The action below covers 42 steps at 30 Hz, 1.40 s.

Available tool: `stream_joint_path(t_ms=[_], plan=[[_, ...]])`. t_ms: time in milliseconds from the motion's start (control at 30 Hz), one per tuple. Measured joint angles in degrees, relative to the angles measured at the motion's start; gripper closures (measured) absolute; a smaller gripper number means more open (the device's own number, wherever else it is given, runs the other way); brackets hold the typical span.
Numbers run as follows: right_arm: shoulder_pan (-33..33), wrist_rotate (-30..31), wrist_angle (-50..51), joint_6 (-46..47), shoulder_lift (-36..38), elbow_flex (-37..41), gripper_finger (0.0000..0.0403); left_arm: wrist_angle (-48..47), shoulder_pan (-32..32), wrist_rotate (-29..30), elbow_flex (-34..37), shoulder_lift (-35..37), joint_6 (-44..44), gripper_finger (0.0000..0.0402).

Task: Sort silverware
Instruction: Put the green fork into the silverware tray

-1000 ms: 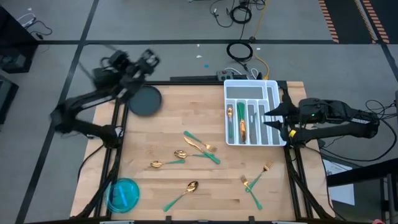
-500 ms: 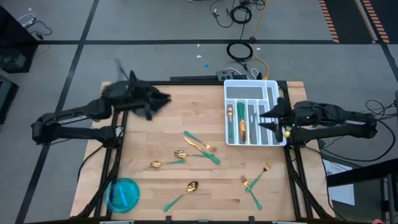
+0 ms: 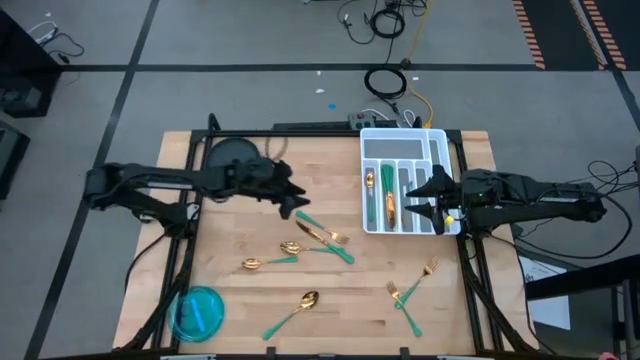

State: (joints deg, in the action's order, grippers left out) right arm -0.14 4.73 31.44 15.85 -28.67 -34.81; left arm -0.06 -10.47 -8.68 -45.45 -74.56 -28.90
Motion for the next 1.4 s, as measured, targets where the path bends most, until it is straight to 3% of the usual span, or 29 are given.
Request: stream_joint_path(t_ms=[233, 467, 700, 967, 1400], plan=[[0.0, 0.0, 0.0, -0.2, 0.0, 0.0, 0.0218, 0.2, 0.4, -1.2, -5.0, -13.4, 10.7, 0.0171], [0.0, -0.1, 0.0, 0.7, 0.0, 0.0, 0.0218, 0.8, 2.6, 0.2, -8.3, -21.2, 24.4, 0.0171], [0.0, -0.3, 0.1, 1.5, 0.0, 0.0, 0.0218, 1.6, 4.0, 1.7, -8.8, -25.7, 31.0, 0.0171], [0.0, -0.3, 0.1, 1.5, 0.0, 0.0, 0.0218, 3.9, 5.9, 1.7, -8.8, -29.9, 32.2, 0.0171], [0.0, -0.3, 0.1, 1.5, 0.0, 0.0, 0.0218, 7.5, 6.6, 1.7, -8.7, -31.2, 39.4, 0.0171]])
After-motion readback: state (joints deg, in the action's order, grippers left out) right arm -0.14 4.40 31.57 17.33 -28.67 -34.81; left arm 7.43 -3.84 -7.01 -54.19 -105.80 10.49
